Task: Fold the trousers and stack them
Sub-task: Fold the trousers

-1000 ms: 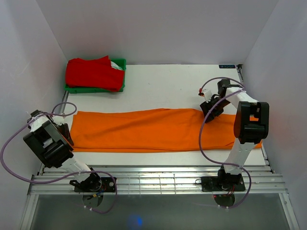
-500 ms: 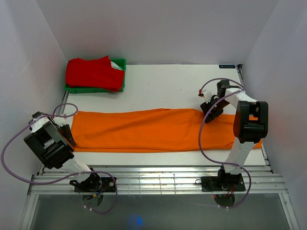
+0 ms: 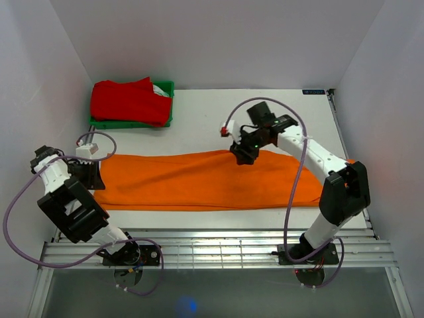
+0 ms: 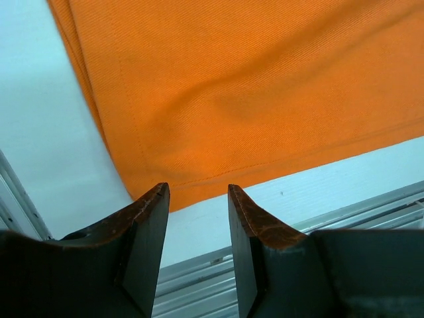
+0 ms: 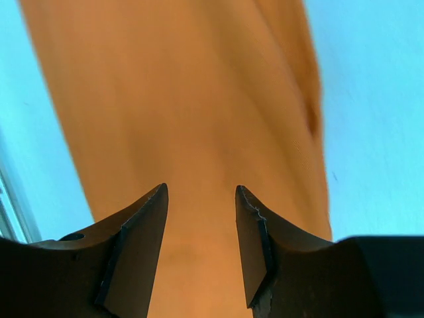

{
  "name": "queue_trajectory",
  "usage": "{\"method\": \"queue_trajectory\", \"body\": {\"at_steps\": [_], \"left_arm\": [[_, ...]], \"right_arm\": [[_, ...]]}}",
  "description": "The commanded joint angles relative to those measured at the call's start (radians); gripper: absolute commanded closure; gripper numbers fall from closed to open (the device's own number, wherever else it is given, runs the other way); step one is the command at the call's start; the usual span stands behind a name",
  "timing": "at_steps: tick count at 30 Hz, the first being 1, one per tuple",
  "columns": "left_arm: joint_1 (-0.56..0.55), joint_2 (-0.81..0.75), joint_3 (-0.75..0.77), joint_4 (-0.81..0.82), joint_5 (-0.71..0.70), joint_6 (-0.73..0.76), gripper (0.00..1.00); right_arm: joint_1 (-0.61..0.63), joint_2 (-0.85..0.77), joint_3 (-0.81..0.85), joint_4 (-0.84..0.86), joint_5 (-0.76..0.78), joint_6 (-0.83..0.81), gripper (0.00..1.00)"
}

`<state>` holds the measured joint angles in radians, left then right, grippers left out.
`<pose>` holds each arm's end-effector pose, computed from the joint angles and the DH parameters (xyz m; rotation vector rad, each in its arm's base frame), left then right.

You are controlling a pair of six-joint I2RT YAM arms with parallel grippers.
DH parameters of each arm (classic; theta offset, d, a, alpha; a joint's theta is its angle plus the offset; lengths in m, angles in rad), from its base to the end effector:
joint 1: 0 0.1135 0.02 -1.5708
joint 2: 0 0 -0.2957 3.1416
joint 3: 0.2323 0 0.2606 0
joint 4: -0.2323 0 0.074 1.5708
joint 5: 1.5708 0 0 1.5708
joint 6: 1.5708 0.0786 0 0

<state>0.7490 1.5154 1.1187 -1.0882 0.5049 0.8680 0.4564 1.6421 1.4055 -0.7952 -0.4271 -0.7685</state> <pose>0.2258 0.1580 0.2238 0.1898 2.6844 -0.3957 0.3235 0.1951 0.2824 -1.5688 1.9710 0.4307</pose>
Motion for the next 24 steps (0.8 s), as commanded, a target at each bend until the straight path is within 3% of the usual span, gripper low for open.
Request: {"method": "queue_trajectory", "body": {"at_steps": [1,8,13,19,22,24], "left_arm": [[-0.002,0.018,0.018,0.026,0.090,0.085,0.49],[-0.160,0.126,0.020,0.180,0.038,-0.073,0.50],[-0.238,0.218,0.007,0.289,0.023,-0.197,0.53],[-0.306,0.318,0.096,0.310,0.099,-0.294,0.55],[-0.312,0.328,0.173,0.252,0.130,-0.273,0.54],[-0.312,0.322,0.257,0.150,0.150,-0.160,0.51]], "right_arm": [[0.161,0.070,0.021,0.008,0.017,0.064,0.49],[0.197,0.341,0.132,0.076,0.111,0.133,0.54],[0.148,0.381,0.072,0.145,0.207,0.123,0.56],[0.029,0.397,0.047,0.151,0.234,0.066,0.57],[0.030,0.351,0.043,0.137,0.190,0.038,0.57],[0.045,0.305,0.062,0.102,0.140,0.043,0.57]]}}
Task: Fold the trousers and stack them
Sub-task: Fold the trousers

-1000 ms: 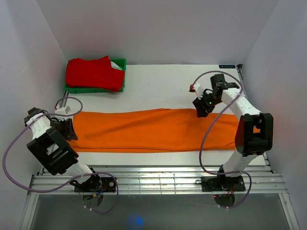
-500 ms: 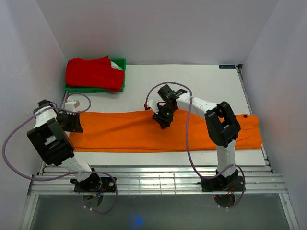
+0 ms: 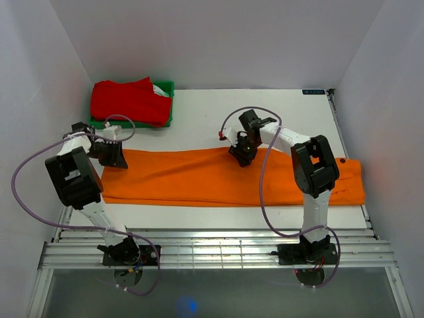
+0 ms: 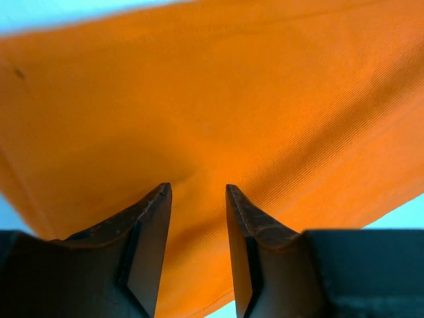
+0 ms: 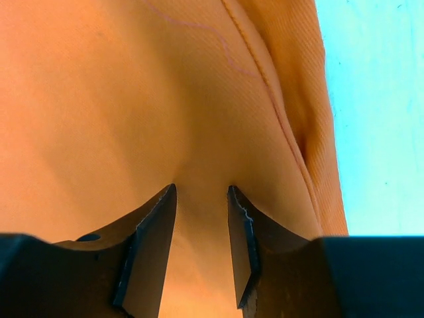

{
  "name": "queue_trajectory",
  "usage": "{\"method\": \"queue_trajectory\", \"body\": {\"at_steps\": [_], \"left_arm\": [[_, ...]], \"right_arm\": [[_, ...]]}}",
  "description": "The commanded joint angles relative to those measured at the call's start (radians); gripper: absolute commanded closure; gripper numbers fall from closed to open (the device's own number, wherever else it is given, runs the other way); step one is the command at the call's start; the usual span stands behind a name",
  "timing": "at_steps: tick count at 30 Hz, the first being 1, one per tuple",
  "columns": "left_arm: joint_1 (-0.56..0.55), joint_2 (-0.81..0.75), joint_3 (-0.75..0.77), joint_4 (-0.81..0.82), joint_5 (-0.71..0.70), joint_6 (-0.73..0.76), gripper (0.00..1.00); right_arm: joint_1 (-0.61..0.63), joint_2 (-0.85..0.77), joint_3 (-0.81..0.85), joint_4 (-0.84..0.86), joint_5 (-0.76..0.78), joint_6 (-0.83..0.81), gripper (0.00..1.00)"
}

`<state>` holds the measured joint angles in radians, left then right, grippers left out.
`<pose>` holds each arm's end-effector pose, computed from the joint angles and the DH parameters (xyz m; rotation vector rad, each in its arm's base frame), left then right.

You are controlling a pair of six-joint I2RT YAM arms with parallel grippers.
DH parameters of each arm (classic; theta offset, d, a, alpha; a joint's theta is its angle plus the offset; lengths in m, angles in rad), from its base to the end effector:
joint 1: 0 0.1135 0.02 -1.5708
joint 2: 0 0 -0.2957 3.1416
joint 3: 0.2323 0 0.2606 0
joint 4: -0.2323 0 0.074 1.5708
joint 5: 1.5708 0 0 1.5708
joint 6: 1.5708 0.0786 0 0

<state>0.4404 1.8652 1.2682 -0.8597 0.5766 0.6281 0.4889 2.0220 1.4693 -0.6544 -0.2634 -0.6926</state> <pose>0.3486 0.1169 0.1645 0.2972 2.6717 -0.6079 0.3873 0.2292 0.1574 -1.5804 2.2368 0.3096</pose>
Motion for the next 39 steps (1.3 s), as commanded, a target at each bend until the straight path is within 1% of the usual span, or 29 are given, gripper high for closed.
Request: {"method": "queue_trajectory", "body": {"at_steps": [1,2,4,5,6,7,8,9,10,12,13,14,16,20,25,29,35,39], "left_arm": [[0.000,-0.037,0.128,-0.096,0.063,0.105,0.50],[0.015,-0.066,0.158,-0.116,0.065,0.178,0.49],[0.035,-0.090,0.177,-0.218,0.077,0.290,0.48],[0.047,-0.101,0.181,-0.249,0.068,0.394,0.48],[0.058,-0.127,0.169,-0.301,0.062,0.448,0.48],[0.069,-0.141,0.160,-0.327,0.058,0.505,0.48],[0.093,-0.156,0.145,-0.346,0.046,0.557,0.49],[0.109,-0.181,0.113,-0.375,0.042,0.662,0.50],[0.125,-0.195,0.093,-0.395,0.039,0.729,0.50],[0.173,-0.219,0.042,-0.439,0.016,0.887,0.51],[0.190,-0.244,-0.008,-0.443,0.008,0.995,0.51],[0.220,-0.253,-0.030,-0.443,0.005,1.043,0.50],[0.241,-0.262,-0.079,-0.441,-0.007,1.152,0.50],[0.256,-0.277,-0.142,-0.389,-0.011,1.242,0.50],[0.256,-0.268,-0.159,-0.348,0.008,1.272,0.49],[0.264,-0.242,-0.155,-0.346,-0.001,1.286,0.49],[0.270,-0.276,-0.237,-0.306,-0.030,1.394,0.48],[0.270,-0.279,-0.286,-0.224,-0.056,1.424,0.50]], "right_arm": [[0.039,-0.092,0.006,-0.051,-0.063,-0.028,0.57],[0.057,-0.124,0.014,-0.066,-0.083,-0.024,0.57],[0.120,-0.155,0.026,-0.076,-0.138,-0.010,0.56],[0.144,-0.172,0.029,-0.080,-0.152,-0.005,0.56],[0.198,-0.177,0.042,-0.088,-0.158,-0.001,0.56],[0.226,-0.178,0.049,-0.093,-0.168,0.002,0.56],[0.252,-0.175,0.057,-0.099,-0.169,0.013,0.56],[0.281,-0.171,0.065,-0.102,-0.174,0.019,0.57],[0.330,-0.164,0.078,-0.108,-0.180,0.024,0.58],[0.375,-0.134,0.089,-0.108,-0.175,0.038,0.60],[0.411,-0.122,0.092,-0.102,-0.166,0.039,0.61],[0.424,-0.099,0.095,-0.093,-0.162,0.041,0.62],[0.456,-0.077,0.092,-0.074,-0.151,0.054,0.63],[0.493,-0.031,0.086,-0.025,-0.102,0.067,0.63],[0.527,-0.002,0.059,0.010,-0.031,0.064,0.64],[0.545,0.000,0.030,0.018,-0.028,0.071,0.64],[0.568,-0.003,-0.009,0.038,0.000,0.071,0.63],[0.570,0.015,-0.012,0.045,0.015,0.064,0.64]]}}
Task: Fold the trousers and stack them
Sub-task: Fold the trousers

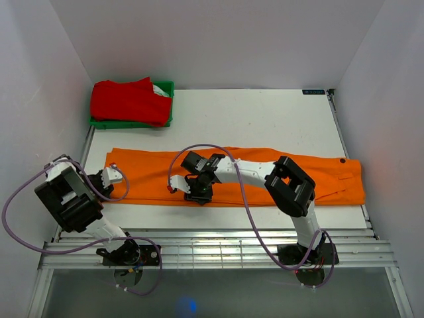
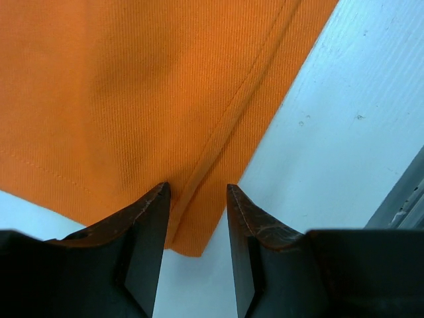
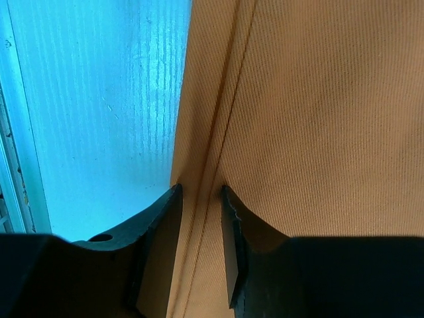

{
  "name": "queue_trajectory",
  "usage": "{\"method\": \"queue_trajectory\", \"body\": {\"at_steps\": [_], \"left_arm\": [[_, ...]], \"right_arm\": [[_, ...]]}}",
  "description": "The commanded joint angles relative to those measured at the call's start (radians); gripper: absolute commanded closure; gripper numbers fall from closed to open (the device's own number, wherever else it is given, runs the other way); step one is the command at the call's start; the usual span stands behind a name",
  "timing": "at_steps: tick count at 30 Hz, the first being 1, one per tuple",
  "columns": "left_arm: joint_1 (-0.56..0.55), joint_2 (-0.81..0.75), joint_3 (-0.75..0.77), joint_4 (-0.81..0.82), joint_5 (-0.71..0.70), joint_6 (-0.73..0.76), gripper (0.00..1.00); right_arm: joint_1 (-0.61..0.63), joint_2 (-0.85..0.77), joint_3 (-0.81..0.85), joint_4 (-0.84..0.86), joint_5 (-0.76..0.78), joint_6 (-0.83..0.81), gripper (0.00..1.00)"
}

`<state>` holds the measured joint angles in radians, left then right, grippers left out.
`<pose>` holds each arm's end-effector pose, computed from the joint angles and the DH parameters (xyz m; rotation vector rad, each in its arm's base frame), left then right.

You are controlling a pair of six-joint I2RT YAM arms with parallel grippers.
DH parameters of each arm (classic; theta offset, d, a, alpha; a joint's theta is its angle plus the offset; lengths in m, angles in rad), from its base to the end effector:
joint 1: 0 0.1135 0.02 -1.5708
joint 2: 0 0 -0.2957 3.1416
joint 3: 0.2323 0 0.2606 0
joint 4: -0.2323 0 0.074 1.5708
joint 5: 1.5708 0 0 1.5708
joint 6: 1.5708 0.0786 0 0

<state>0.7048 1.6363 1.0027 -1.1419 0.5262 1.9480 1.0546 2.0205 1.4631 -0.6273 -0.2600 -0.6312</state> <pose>0.2163 0.1322 0.1678 1.4817 2.1941 -0.4362 0.2055 0.4030 0.1576 -2.1238 1.7974 0.4698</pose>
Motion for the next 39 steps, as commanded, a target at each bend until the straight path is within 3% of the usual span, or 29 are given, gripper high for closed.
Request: {"method": "queue_trajectory", "body": {"at_steps": [1,9,21,26,39], "left_arm": [[0.005,-0.044,-0.029,0.073,-0.011,0.106,0.50],[0.005,-0.075,-0.056,0.145,-0.043,0.140,0.56],[0.013,-0.050,0.033,0.111,-0.014,0.166,0.58],[0.018,-0.052,0.043,0.103,-0.009,0.178,0.53],[0.018,-0.018,-0.015,0.185,-0.025,0.203,0.53]], "right_arm": [[0.004,0.023,-0.006,0.020,0.018,0.001,0.64],[0.004,0.012,-0.009,0.020,0.021,-0.010,0.92],[-0.007,-0.063,0.000,0.012,0.010,0.024,0.92],[-0.018,-0.089,0.005,0.006,-0.007,0.037,0.92],[-0.030,-0.095,0.017,0.003,-0.031,0.039,0.92]]}}
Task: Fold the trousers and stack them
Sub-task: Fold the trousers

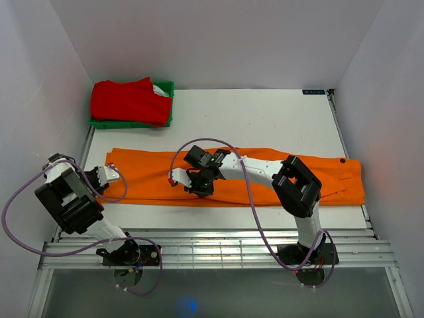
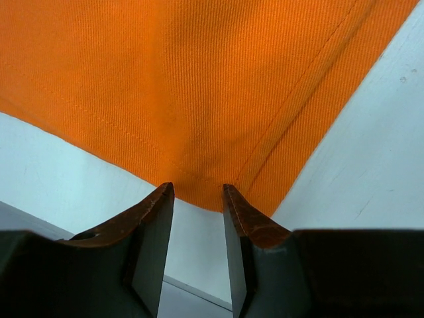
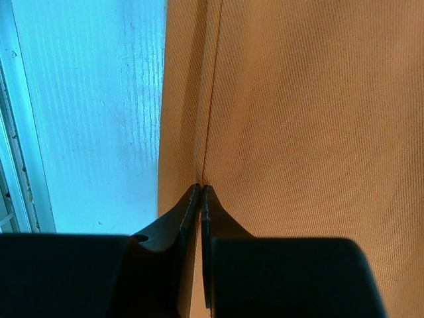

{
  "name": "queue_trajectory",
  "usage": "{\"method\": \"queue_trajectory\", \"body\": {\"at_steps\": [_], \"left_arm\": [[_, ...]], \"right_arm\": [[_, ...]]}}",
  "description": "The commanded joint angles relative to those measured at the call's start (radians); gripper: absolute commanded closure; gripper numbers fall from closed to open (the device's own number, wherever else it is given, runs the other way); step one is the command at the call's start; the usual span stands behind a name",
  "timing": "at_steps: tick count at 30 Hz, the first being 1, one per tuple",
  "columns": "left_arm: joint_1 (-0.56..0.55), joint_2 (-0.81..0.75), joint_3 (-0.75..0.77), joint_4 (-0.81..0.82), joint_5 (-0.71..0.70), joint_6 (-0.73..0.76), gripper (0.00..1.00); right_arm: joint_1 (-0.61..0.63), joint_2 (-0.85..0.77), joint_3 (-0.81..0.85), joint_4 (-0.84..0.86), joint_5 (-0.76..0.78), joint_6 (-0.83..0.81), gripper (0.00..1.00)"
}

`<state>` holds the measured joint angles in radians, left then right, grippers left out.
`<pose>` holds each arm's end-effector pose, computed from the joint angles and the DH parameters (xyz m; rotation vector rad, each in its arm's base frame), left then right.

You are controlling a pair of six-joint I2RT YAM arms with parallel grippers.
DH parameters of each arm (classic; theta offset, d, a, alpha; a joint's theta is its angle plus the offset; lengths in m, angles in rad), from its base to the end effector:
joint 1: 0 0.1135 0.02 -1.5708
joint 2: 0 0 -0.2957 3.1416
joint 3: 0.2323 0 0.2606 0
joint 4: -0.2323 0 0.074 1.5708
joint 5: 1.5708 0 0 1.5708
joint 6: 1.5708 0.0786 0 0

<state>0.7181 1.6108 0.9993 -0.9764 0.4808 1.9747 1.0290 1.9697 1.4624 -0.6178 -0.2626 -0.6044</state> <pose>0.2283 0.1512 0.1688 1.5658 2.1647 -0.1680 0.2147 0.3963 0.1800 -2.0393 1.8038 0.4812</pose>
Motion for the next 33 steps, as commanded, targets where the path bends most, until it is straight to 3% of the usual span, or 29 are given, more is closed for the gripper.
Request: {"method": "queue_trajectory", "body": {"at_steps": [1,13,23,33], "left_arm": [[0.004,0.009,-0.014,0.018,0.010,0.179,0.53],[0.004,0.014,-0.019,-0.040,-0.010,0.222,0.48],[0.007,-0.057,-0.008,-0.142,-0.011,0.268,0.51],[0.007,0.007,-0.065,0.002,-0.054,0.233,0.50]], "right_arm": [[-0.004,-0.043,0.018,-0.007,-0.029,0.012,0.92],[-0.018,-0.026,0.023,-0.010,-0.029,0.012,0.92],[-0.024,-0.020,0.027,-0.013,-0.036,0.012,0.92],[-0.026,-0.020,0.032,-0.020,-0.044,0.014,0.92]]}}
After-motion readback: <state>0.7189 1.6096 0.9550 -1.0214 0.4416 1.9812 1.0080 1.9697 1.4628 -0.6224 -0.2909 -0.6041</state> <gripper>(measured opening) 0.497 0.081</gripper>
